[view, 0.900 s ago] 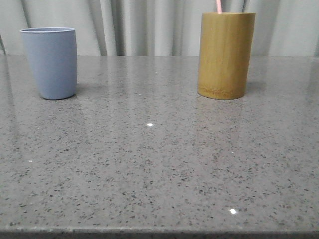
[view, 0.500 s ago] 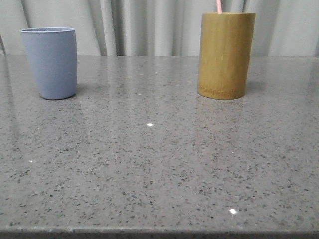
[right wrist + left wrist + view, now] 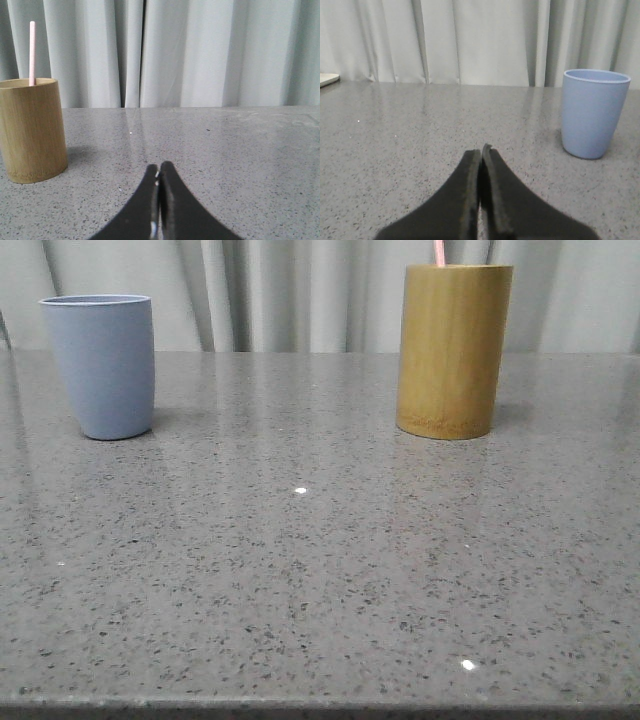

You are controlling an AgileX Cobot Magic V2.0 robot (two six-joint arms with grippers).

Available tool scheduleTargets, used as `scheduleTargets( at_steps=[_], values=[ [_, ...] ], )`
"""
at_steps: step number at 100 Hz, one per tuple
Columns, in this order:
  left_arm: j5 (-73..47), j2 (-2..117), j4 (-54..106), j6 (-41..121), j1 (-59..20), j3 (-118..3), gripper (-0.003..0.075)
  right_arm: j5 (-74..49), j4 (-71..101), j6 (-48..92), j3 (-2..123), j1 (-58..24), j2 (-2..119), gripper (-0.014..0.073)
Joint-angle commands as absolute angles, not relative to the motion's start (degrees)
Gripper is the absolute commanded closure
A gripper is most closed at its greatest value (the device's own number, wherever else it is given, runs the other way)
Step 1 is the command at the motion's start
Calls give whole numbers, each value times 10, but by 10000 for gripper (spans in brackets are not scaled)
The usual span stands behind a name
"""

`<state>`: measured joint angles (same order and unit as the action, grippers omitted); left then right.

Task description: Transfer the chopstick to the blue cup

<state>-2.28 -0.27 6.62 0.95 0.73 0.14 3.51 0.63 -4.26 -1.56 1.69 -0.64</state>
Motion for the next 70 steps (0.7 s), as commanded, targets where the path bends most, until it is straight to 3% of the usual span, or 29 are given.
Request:
scheduleTargets(
  at_steps=[1, 28, 56, 70],
  values=[
    [37, -22, 86, 7, 3, -8, 739, 61, 0, -40, -3, 15, -18, 661],
    [-110, 12, 86, 7, 3, -127, 739, -149, 0, -41, 119, 15, 11, 652],
    [-173, 121, 86, 7, 2, -244, 736, -228, 15, -40, 254, 15, 125, 650],
    [-208, 186, 86, 7, 2, -307, 651, -258, 15, -40, 314, 15, 185, 638]
  ],
)
